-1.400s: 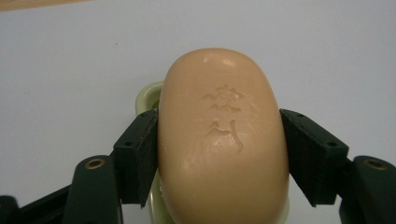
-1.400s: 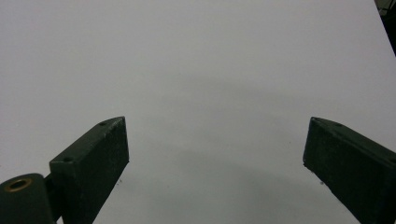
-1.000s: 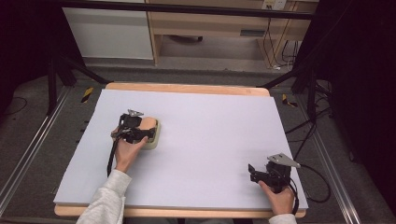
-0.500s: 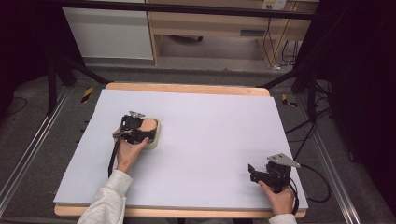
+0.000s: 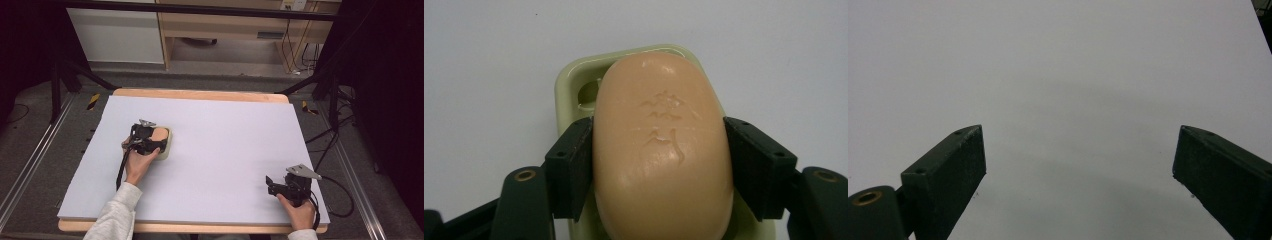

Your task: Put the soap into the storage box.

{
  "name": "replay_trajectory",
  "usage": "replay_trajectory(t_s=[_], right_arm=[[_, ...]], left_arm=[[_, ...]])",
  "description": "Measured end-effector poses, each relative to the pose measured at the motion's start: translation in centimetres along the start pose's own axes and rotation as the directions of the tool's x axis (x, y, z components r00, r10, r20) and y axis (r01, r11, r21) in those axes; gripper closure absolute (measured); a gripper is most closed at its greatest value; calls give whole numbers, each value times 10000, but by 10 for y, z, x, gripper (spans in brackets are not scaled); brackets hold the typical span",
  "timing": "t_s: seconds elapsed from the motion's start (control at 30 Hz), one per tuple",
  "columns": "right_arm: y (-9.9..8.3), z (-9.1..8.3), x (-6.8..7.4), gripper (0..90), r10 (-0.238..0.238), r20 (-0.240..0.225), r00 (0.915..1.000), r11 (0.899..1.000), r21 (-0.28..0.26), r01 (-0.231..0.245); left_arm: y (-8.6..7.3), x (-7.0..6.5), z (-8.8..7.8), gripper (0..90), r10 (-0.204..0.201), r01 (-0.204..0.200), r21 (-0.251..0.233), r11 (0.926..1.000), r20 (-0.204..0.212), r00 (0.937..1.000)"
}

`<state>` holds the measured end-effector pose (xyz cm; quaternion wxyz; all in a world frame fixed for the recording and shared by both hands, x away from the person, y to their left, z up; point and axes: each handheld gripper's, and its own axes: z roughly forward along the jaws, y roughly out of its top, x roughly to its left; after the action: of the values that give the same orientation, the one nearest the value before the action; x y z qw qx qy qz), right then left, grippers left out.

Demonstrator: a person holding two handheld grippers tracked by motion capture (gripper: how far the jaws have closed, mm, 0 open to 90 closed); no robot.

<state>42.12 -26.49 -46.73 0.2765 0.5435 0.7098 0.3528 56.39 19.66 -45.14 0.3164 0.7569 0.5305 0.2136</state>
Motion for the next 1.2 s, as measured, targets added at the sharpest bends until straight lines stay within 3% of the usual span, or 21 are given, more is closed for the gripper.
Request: replay_trajectory(t_s=[0.33, 0.6, 0.93, 1.03, 1.2], right_arm=[[0, 0, 0, 71, 20, -28, 10000, 10000, -1, -20], [0, -1, 0, 71, -14, -12, 10000, 10000, -19, 14], [-1, -1, -1, 71, -19, 39, 10000, 10000, -12, 20], [-1, -2, -2, 71, 58, 40, 10000, 10000, -31, -58], [-1, -3, -3, 70, 89, 59, 9999, 9999, -62, -88]], left_arm=[[-1, 1, -1, 300, -31, 31, -31, 10000, 91, 10000], [1, 2, -15, 251, -28, 43, -454, 9990, 323, 9995], [-5, 4, -44, 221, 178, -119, -940, 9955, 625, 9979], [-15, 6, -59, 220, 182, -90, -1079, 9941, 847, 9962], [-27, 10, -69, 220, 156, -51, -1191, 9929, 881, 9960]])
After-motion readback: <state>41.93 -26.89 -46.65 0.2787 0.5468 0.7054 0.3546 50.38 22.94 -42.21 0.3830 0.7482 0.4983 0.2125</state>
